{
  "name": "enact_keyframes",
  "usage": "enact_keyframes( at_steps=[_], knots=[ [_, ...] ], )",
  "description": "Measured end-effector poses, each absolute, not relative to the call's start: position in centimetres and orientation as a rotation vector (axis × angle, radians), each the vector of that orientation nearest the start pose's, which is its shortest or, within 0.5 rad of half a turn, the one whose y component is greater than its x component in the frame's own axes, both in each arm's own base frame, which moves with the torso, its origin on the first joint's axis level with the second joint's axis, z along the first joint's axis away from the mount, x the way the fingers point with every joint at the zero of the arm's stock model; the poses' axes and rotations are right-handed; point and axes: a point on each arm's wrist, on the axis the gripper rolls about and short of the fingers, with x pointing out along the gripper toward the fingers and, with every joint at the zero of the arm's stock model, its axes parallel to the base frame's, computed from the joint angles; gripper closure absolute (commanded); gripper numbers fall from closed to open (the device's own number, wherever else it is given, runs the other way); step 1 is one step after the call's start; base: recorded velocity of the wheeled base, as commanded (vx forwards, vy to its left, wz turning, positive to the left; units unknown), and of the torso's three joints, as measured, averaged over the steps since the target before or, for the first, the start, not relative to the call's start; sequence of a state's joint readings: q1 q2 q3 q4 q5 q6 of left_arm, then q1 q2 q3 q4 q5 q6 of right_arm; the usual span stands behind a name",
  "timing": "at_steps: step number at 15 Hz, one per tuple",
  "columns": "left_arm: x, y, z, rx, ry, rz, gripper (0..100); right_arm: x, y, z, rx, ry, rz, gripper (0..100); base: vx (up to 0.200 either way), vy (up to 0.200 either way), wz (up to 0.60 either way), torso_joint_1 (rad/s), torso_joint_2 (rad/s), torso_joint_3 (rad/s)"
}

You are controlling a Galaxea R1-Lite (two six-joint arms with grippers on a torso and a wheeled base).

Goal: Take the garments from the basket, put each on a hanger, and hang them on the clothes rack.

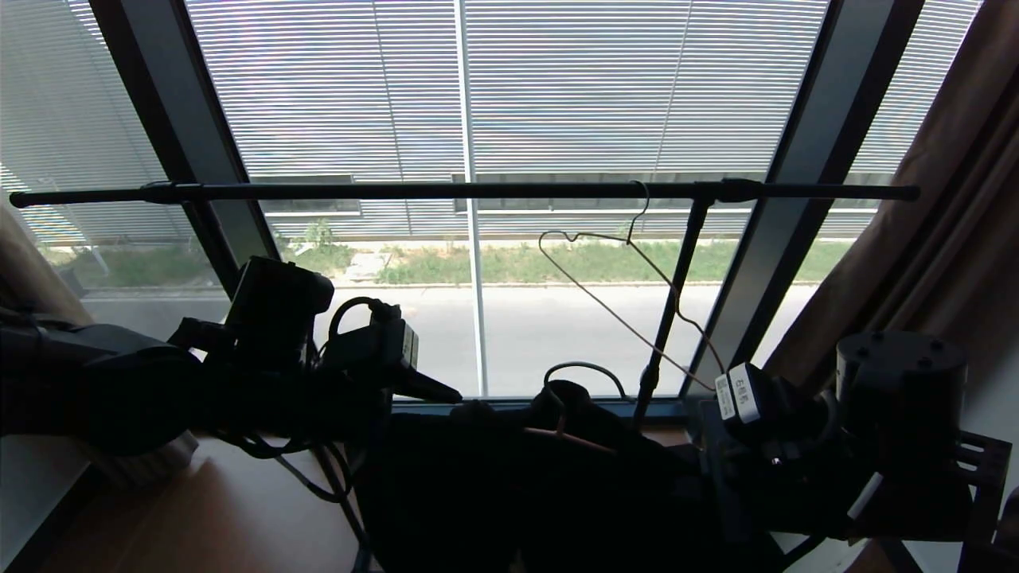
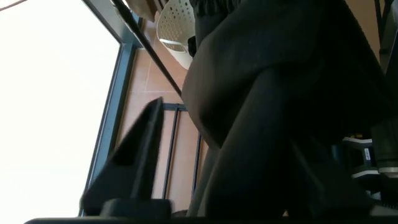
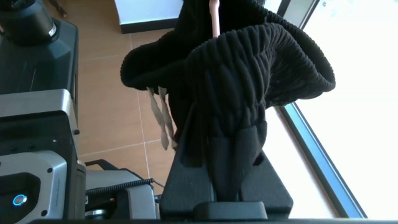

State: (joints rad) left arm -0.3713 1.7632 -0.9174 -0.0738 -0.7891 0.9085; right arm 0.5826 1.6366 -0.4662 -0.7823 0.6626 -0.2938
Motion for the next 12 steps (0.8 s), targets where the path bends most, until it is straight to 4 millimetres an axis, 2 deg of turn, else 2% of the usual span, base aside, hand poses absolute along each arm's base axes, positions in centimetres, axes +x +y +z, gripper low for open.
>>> enact_keyframes(
  at_steps=[5, 11, 12],
  knots=[
    [26.8, -11.8, 14.7, 0.598, 0.208, -1.340, 100, 20.4, 14.9, 13.1, -0.228, 0.231, 1.271, 100, 0.000, 0.000, 0.00, 0.000, 0.00, 0.000],
    [26.4, -9.6, 14.8, 0.566, 0.225, -1.278, 100, 22.0, 14.0, 13.2, -0.192, 0.250, 1.202, 100, 0.000, 0.000, 0.00, 0.000, 0.00, 0.000],
    [26.3, -9.4, 15.0, 0.546, 0.235, -1.272, 100, 22.1, 14.0, 13.0, -0.192, 0.258, 1.196, 0, 0.000, 0.000, 0.00, 0.000, 0.00, 0.000]
  ],
)
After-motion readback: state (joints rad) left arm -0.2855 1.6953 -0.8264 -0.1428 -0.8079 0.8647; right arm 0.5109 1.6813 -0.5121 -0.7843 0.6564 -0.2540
